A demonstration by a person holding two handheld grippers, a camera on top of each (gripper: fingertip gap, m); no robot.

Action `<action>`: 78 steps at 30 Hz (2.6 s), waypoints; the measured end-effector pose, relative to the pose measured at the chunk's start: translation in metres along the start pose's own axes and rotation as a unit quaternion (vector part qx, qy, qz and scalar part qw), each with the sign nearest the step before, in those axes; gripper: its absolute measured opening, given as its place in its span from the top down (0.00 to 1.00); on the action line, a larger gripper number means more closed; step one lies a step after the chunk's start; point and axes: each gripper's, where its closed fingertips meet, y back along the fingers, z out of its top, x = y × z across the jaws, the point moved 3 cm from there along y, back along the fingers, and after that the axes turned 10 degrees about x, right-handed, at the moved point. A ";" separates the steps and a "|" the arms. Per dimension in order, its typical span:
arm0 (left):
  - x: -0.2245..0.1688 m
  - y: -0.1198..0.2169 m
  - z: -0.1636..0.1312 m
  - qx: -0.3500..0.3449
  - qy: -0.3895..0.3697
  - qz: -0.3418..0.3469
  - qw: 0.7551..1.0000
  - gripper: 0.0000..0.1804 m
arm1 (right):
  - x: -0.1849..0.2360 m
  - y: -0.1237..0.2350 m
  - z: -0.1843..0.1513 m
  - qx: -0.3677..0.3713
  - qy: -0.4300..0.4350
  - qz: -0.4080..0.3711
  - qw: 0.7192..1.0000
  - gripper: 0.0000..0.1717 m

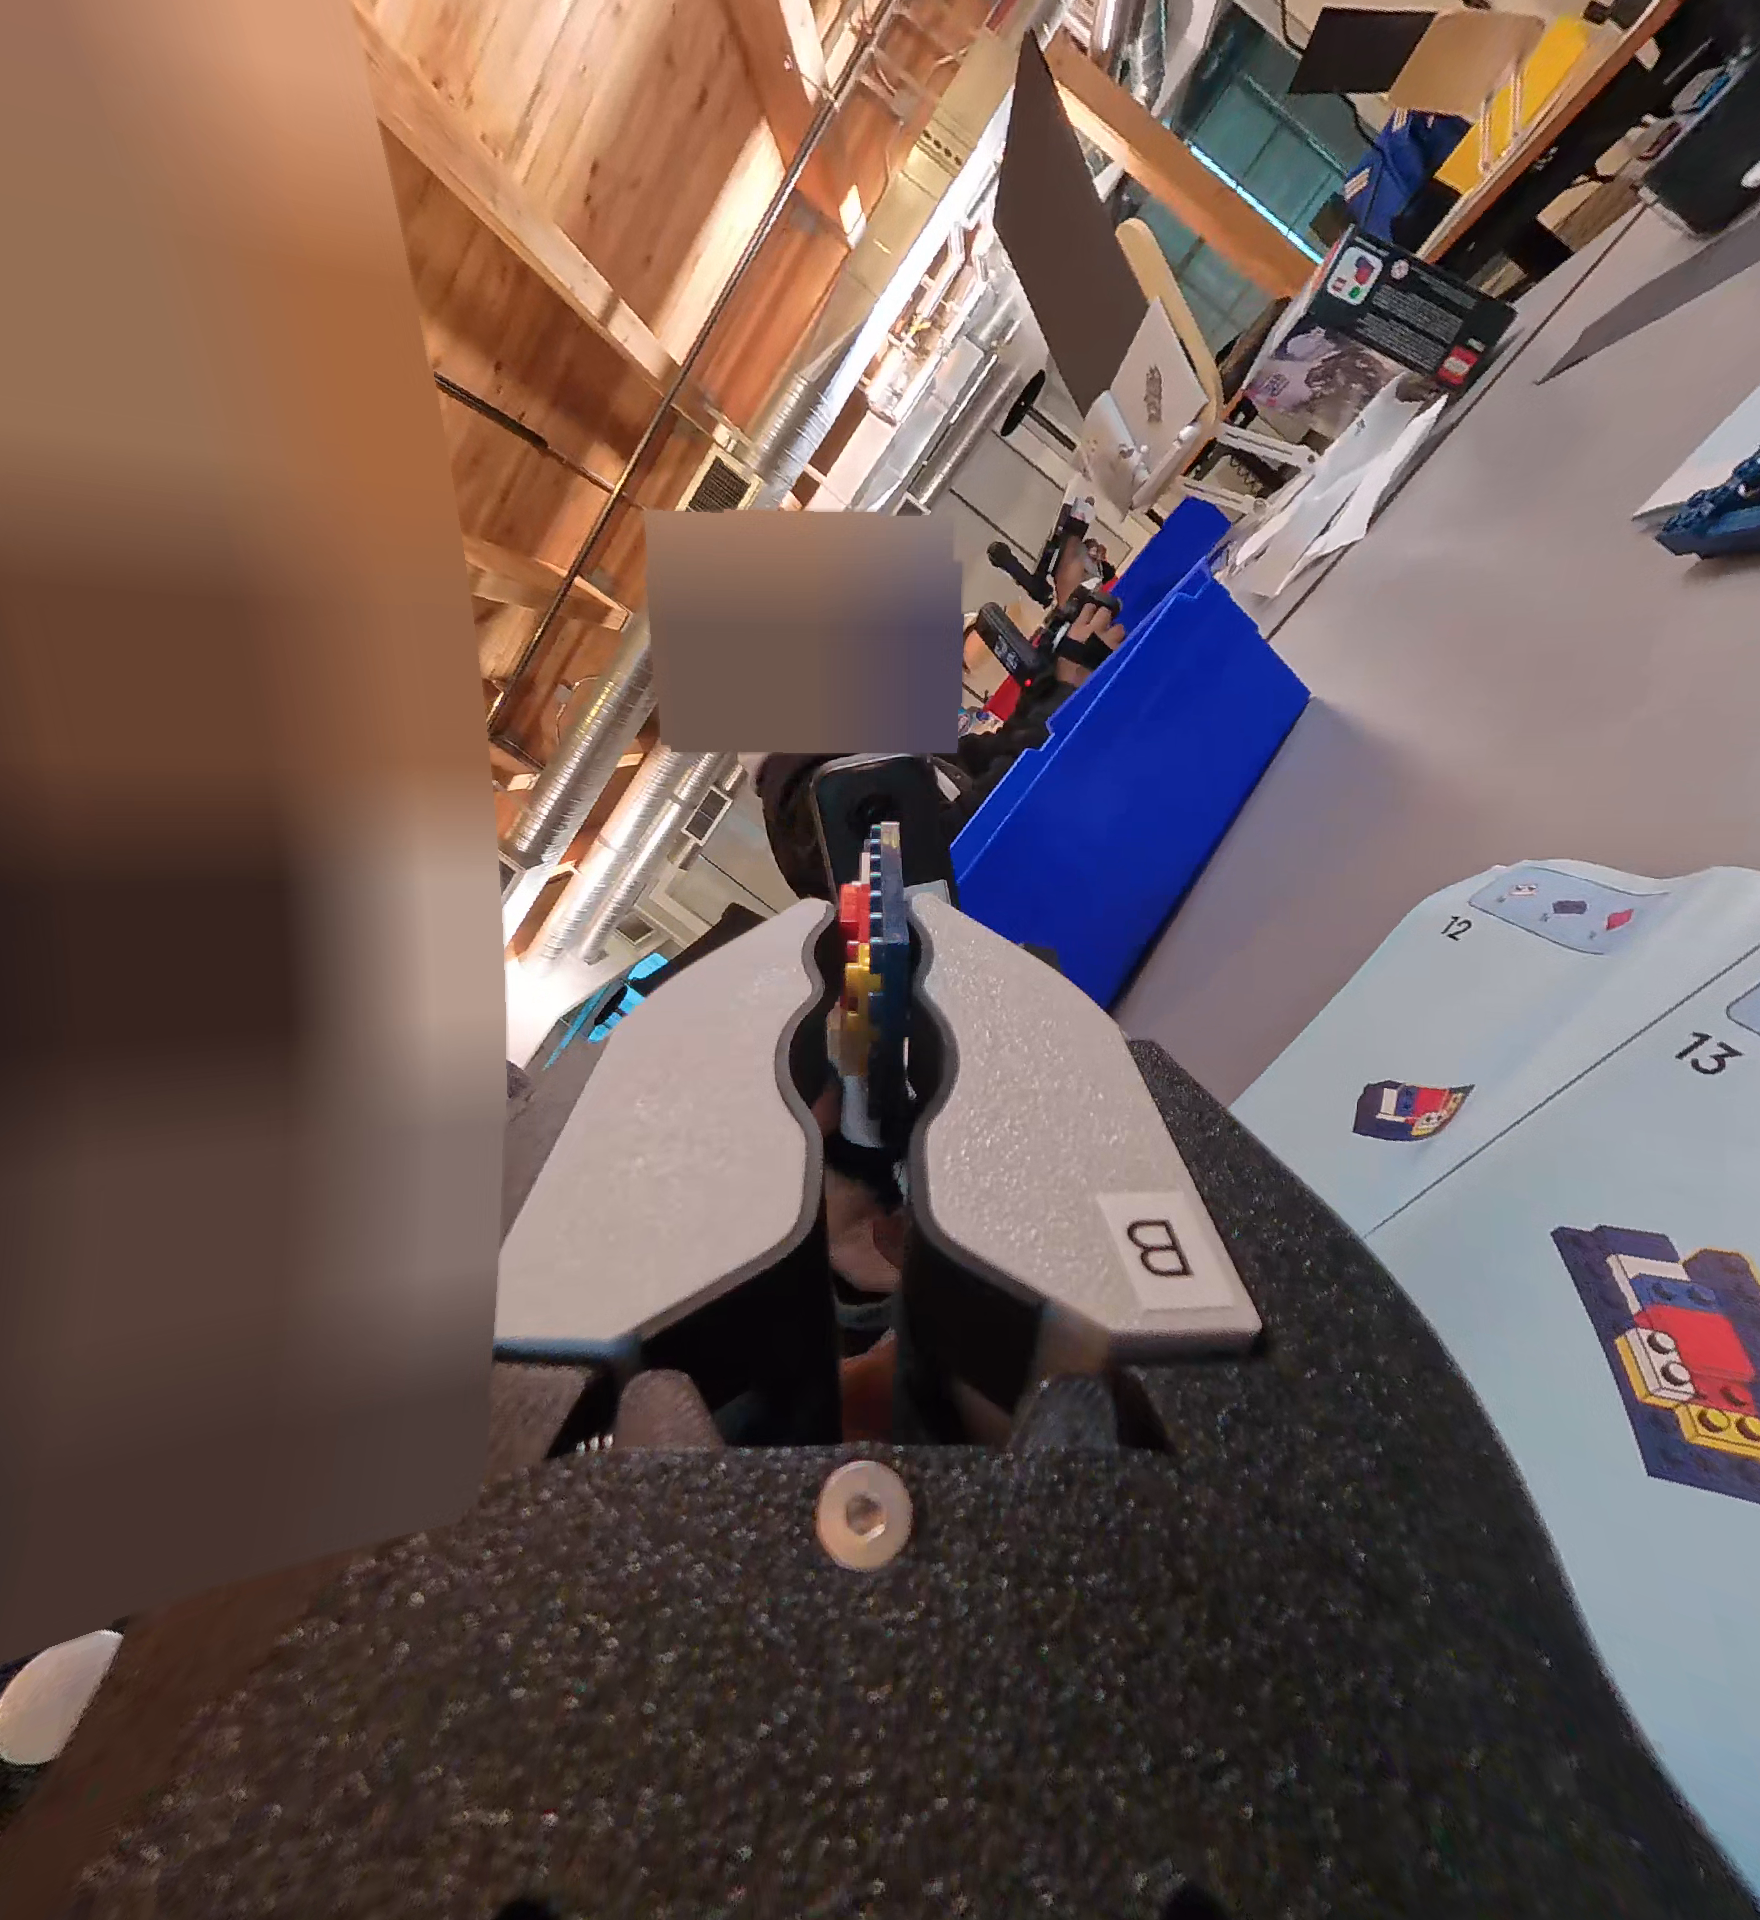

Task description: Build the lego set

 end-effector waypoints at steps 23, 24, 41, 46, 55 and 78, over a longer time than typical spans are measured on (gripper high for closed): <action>0.021 0.033 -0.034 -0.002 0.293 0.017 0.956 0.98 | -0.153 0.080 0.044 0.453 0.238 -0.427 0.746 0.88; 0.022 0.033 -0.034 -0.004 0.295 0.017 0.955 0.98 | -0.156 0.080 0.045 0.453 0.241 -0.437 0.739 0.88; 0.015 0.028 -0.047 0.081 0.371 -0.064 0.923 0.98 | -0.007 0.015 0.024 0.506 0.529 0.024 0.681 0.96; 0.011 0.023 -0.050 0.104 0.355 -0.073 0.926 0.98 | 0.007 -0.003 -0.004 0.568 0.554 0.102 0.600 0.96; 0.003 0.020 -0.053 0.126 0.333 -0.100 0.929 0.98 | -0.006 -0.007 -0.027 0.649 0.523 0.150 0.532 0.96; 0.000 0.019 -0.056 0.135 0.311 -0.102 0.935 0.98 | -0.004 -0.009 -0.033 0.683 0.487 0.155 0.521 0.94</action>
